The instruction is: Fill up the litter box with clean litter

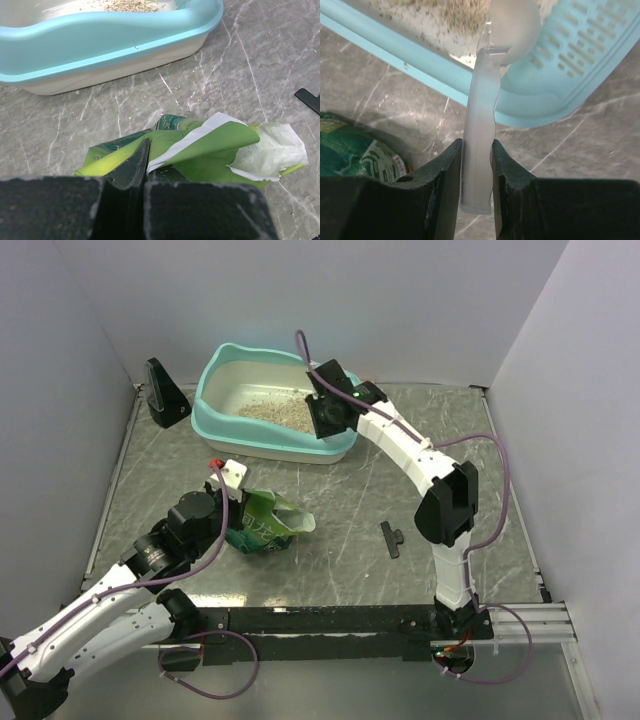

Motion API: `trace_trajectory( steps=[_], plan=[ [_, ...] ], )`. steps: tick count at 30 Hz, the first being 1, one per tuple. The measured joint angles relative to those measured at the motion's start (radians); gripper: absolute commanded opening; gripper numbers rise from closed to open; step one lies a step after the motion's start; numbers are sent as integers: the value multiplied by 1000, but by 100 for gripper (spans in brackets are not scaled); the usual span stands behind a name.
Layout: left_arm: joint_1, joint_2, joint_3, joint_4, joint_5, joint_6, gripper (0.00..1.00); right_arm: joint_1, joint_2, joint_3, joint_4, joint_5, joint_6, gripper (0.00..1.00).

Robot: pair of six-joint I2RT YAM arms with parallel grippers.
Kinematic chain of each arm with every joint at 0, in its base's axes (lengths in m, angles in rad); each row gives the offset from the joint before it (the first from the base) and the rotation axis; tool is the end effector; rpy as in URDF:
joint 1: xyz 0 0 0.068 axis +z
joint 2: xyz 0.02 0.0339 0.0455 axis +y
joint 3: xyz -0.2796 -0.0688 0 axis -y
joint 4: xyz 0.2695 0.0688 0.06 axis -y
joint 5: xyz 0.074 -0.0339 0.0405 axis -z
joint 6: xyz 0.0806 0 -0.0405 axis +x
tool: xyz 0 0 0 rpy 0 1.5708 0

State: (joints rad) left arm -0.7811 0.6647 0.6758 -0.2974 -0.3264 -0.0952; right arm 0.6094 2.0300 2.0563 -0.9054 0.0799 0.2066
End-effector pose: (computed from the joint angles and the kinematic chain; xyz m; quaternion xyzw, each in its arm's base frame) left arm 0.1694 -0.1316 0.3065 0.1740 0.7768 -0.1329 0.5904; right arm 0.4220 0.2868 0.3123 -0.1748 0.9237 0.0999 0.3258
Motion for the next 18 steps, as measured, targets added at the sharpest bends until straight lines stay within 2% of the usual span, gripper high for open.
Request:
trace_trajectory(
  steps=[5,10,18],
  plan=[
    [2,-2,0,0,0,0,1,62,-4,4,33,142,-65,0],
    [2,-3,0,0,0,0,1,71,-6,-29,39,191,-84,0],
    [2,-16,0,-2,-7,0,1,64,-260,-328,106,229,-82,0]
  ],
)
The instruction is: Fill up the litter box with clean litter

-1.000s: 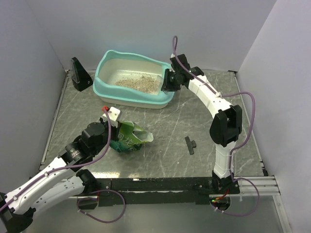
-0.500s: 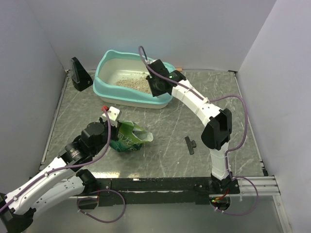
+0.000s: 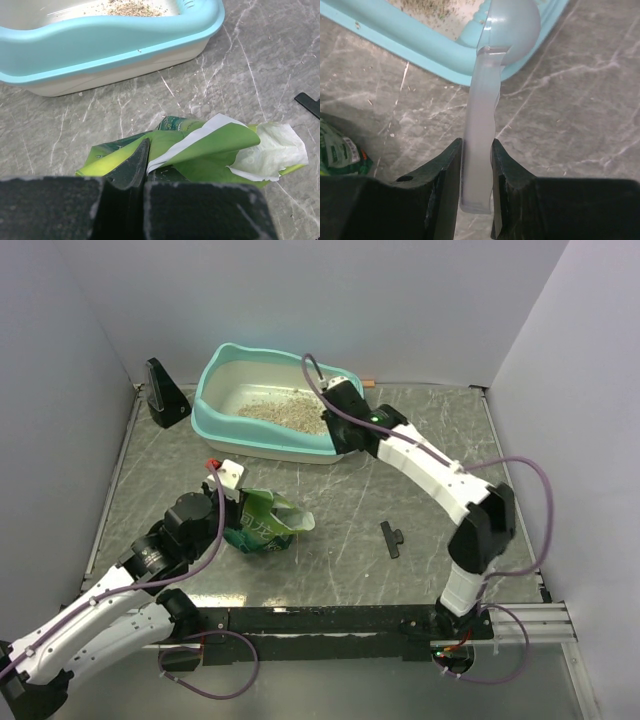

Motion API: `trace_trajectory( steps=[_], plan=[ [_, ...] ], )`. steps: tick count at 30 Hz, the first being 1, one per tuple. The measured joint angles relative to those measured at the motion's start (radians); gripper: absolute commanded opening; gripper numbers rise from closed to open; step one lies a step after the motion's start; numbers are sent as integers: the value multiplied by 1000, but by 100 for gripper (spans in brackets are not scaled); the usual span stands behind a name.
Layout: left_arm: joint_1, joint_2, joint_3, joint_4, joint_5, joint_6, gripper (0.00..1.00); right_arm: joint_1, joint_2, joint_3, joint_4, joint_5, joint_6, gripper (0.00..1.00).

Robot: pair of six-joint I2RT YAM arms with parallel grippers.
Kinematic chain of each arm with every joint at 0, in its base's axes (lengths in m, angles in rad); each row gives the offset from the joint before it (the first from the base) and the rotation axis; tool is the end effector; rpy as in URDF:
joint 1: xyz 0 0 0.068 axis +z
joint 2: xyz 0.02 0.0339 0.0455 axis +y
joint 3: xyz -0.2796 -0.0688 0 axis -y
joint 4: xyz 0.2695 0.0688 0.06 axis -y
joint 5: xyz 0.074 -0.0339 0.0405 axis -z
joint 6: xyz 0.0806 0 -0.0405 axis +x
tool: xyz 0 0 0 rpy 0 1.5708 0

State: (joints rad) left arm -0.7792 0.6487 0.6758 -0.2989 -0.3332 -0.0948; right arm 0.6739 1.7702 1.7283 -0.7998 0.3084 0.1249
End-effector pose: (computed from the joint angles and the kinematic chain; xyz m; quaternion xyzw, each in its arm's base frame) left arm 0.1677 -0.1285 0.3094 0.1691 0.7735 -0.1328 0.5963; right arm 0.3650 0.2602 0.3238 -0.1975 0.9035 0.0048 0.3804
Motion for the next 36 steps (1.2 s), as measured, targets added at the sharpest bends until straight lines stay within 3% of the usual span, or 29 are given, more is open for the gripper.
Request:
trace_trajectory(
  steps=[6,11,17,26,29,30,35,36],
  plan=[
    [2,-12,0,-2,-8,0,1,-47,-256,-201,74,24,20,0],
    [4,-17,0,-2,-13,0,1,-172,-413,-401,142,43,59,0],
    [5,-26,0,-3,-15,0,1,-334,-446,-632,238,7,80,0],
    [6,-78,0,-13,-47,-2,1,-445,-405,-776,380,-77,41,3],
    [6,-89,0,-18,-54,-5,1,-470,-339,-771,397,-114,43,22],
    [6,-91,0,-19,-55,-5,1,-476,-319,-767,397,-121,46,33],
    [6,-98,-2,-21,-57,-8,1,-536,-240,-763,416,-184,70,50],
    [6,-98,-2,-21,-57,-8,1,-547,-234,-763,416,-196,71,60]
  ],
)
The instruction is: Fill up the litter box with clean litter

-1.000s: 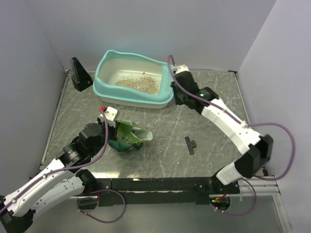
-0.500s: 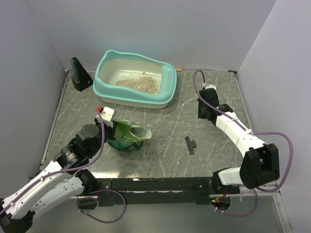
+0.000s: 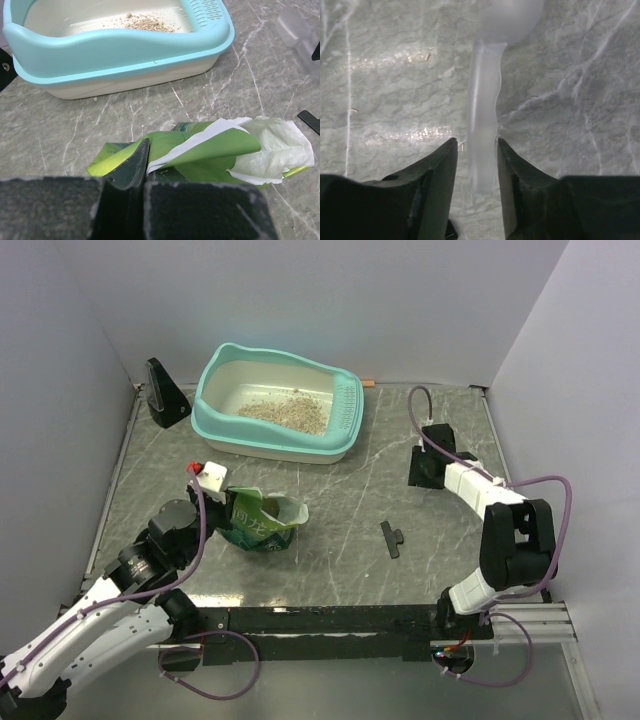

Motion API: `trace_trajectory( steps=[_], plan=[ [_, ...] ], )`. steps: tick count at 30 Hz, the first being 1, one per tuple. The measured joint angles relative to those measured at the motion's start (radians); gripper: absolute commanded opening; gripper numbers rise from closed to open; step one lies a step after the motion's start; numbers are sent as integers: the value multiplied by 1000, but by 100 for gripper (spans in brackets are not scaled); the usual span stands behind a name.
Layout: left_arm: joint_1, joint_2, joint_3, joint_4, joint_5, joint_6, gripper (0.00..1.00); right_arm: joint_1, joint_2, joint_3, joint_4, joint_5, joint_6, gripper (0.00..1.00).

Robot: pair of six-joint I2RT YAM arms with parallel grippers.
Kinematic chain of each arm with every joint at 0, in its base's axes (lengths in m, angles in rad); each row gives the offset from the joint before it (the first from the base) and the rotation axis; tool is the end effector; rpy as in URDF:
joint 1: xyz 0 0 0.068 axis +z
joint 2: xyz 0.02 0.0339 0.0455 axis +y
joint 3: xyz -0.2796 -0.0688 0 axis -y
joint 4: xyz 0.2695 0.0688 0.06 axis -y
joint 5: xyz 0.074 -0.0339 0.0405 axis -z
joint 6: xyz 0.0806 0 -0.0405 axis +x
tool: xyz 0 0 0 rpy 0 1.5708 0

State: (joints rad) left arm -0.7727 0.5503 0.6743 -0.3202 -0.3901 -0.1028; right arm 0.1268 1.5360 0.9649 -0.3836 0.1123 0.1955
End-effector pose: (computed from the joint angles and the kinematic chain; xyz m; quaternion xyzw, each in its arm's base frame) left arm 0.1556 -0.1089 0.3236 0.1331 0.7566 -0.1282 0.6272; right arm 0.3567 0.0364 0.1720 0.0497 0.9503 -0.0042 0.3074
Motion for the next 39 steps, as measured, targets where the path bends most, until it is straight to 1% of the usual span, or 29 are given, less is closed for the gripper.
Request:
trace_trajectory(
  steps=[3,7,10,11,13,14,15,17,19,21,25,31,34,39],
  plan=[
    [0,-1,0,0,2,-5,1,-19,2,0,0,-18,11,72],
    [3,3,1,-4,31,-19,1,-23,-4,0,-9,-37,16,76],
    [8,19,20,-23,70,-28,1,-22,-56,-5,-26,-70,20,82],
    [11,30,32,-32,84,-31,1,-18,-97,-11,-27,-87,20,85],
    [14,50,53,-48,113,-35,1,-6,-212,-32,-26,-117,16,87],
    [15,60,63,-53,132,-35,1,3,-295,-42,-24,-148,6,87],
    [16,71,71,-53,148,-34,1,18,-334,-43,-25,-166,2,87],
    [17,98,90,-51,184,-33,1,68,-468,-43,-13,-227,-24,87],
    [17,137,116,-48,225,-32,1,131,-569,-43,-2,-290,-53,87],
    [17,177,137,-34,270,-33,1,196,-630,-43,6,-357,-87,87],
    [17,227,163,-2,361,-34,1,274,-690,-55,16,-452,-161,88],
    [17,264,191,24,499,-32,1,333,-725,-161,33,-582,-279,90],
    [17,248,182,31,552,-22,1,372,-718,-167,33,-661,-333,91],
    [16,170,128,46,557,-13,1,442,-683,-130,19,-731,-428,92]
  ],
)
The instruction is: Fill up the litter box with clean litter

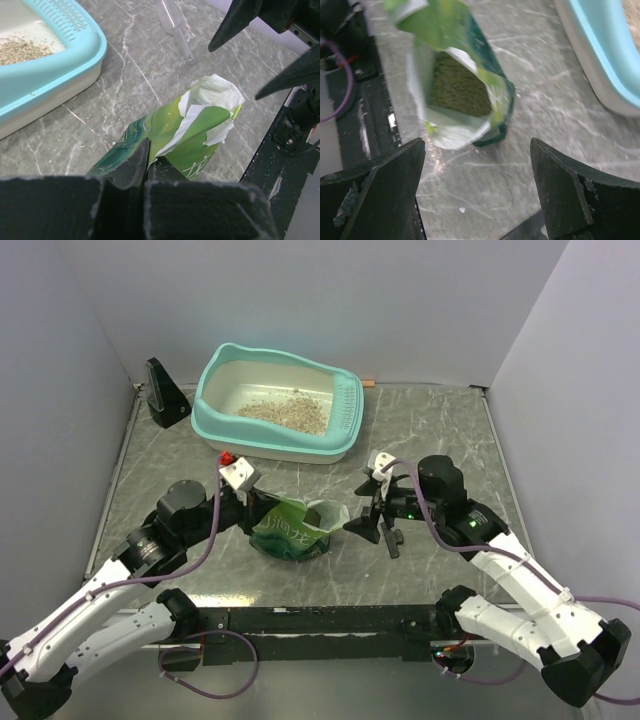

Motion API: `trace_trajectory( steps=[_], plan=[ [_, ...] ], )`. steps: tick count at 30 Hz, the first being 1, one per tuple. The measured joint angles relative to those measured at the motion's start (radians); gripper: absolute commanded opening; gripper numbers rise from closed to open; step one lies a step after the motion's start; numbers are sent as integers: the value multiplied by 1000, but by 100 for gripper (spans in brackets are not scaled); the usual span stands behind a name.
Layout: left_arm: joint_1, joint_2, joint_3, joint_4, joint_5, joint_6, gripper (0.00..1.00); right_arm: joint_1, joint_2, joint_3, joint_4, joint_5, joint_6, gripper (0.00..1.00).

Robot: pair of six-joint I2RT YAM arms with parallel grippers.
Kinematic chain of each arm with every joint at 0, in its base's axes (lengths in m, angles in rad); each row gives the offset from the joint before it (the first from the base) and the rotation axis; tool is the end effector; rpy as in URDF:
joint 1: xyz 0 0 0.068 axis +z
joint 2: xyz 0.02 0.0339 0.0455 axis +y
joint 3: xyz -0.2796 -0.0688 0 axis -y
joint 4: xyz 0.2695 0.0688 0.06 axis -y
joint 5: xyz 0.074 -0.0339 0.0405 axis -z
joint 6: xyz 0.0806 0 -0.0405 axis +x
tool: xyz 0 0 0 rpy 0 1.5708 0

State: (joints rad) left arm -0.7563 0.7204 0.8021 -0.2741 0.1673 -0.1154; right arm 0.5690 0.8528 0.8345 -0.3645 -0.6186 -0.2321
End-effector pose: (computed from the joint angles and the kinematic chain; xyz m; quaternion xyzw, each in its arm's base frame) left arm 0.1539 -0.1636 0.3504 0.2927 0.7132 -0.3260 0.5472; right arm 0.1738 0.1666 0.3270 -0.4647 0.6605 0.3381 0.4833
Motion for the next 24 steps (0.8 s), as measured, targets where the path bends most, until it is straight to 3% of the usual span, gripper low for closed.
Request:
trace_trajectory(
  steps=[10,24],
  plan=[
    [-5,-84,-43,2,-63,12,1,186,128,188,-42,-29,-178,93],
    [-5,-84,-43,2,-80,28,1,317,365,267,14,32,-232,93]
  ],
)
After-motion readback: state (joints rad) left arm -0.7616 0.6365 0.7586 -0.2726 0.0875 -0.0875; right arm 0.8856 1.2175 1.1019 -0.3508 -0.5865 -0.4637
